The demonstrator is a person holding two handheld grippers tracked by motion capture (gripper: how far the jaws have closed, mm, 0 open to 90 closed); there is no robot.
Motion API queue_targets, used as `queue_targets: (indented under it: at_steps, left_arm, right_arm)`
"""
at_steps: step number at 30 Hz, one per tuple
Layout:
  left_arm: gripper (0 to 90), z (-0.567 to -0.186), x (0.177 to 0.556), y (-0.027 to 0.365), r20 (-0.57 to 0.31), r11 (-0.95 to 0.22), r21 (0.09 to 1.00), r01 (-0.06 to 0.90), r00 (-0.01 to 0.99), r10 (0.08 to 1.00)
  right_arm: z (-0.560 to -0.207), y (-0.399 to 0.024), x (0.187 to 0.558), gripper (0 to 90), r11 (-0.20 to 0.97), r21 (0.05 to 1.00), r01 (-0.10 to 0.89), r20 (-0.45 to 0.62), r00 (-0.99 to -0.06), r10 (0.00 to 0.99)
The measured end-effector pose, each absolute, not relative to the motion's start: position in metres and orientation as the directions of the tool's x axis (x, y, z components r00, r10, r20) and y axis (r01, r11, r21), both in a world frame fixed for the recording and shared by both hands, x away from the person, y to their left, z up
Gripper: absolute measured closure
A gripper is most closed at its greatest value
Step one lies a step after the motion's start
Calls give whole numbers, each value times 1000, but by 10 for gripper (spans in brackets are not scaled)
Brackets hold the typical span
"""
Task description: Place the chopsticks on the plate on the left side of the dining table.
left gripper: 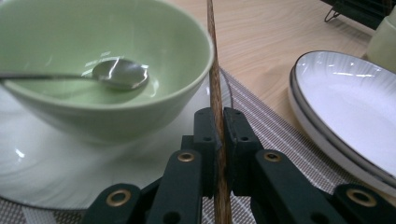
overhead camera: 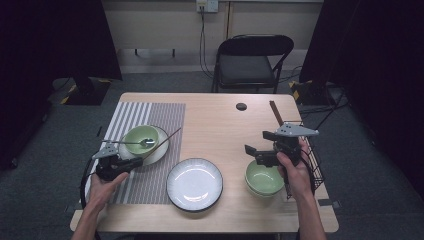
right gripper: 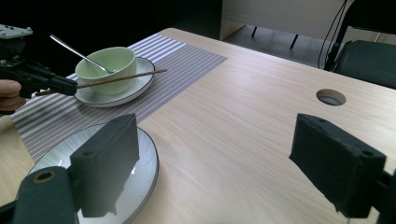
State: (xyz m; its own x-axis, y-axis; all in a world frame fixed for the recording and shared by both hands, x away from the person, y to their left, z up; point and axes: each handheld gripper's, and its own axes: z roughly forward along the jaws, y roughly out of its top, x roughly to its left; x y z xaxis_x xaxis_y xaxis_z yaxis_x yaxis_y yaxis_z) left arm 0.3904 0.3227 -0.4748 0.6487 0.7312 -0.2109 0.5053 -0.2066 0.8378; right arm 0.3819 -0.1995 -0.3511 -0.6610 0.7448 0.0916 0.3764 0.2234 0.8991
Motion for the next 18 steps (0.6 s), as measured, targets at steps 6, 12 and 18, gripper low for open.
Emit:
queue_targets:
  at_steps: [6, 12, 18]
  left_arm:
    - [844, -478, 392, 323, -214, -205, 836, 510, 646, 733]
    - [843, -481, 395, 322, -204, -221, 827, 517, 643, 738]
    - [843, -483, 396, 321, -210, -220, 823, 524, 639, 740]
  right_arm:
    - [-351, -200, 382, 146, 218, 901, 375, 94, -660, 746]
    - [-351, -199, 382, 146, 222, 899, 377, 93, -660, 745]
    - [-351, -198, 382, 146, 224, 899, 377, 91, -660, 746]
